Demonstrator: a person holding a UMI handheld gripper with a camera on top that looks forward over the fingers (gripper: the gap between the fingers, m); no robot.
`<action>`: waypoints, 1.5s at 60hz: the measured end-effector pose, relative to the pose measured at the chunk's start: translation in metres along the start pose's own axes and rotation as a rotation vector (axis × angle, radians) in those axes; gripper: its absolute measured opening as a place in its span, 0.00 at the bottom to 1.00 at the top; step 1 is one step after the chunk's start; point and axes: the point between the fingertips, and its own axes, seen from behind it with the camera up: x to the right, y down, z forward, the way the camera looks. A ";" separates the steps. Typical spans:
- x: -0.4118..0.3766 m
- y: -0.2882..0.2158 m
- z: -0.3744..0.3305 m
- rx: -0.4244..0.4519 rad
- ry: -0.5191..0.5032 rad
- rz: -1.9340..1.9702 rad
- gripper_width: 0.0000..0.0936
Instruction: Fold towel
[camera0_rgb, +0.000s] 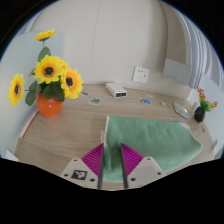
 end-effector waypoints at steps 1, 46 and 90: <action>0.006 0.000 0.001 -0.001 0.016 0.002 0.23; 0.081 -0.106 -0.120 0.074 -0.117 0.377 0.03; 0.264 0.003 -0.023 -0.089 0.133 0.226 0.45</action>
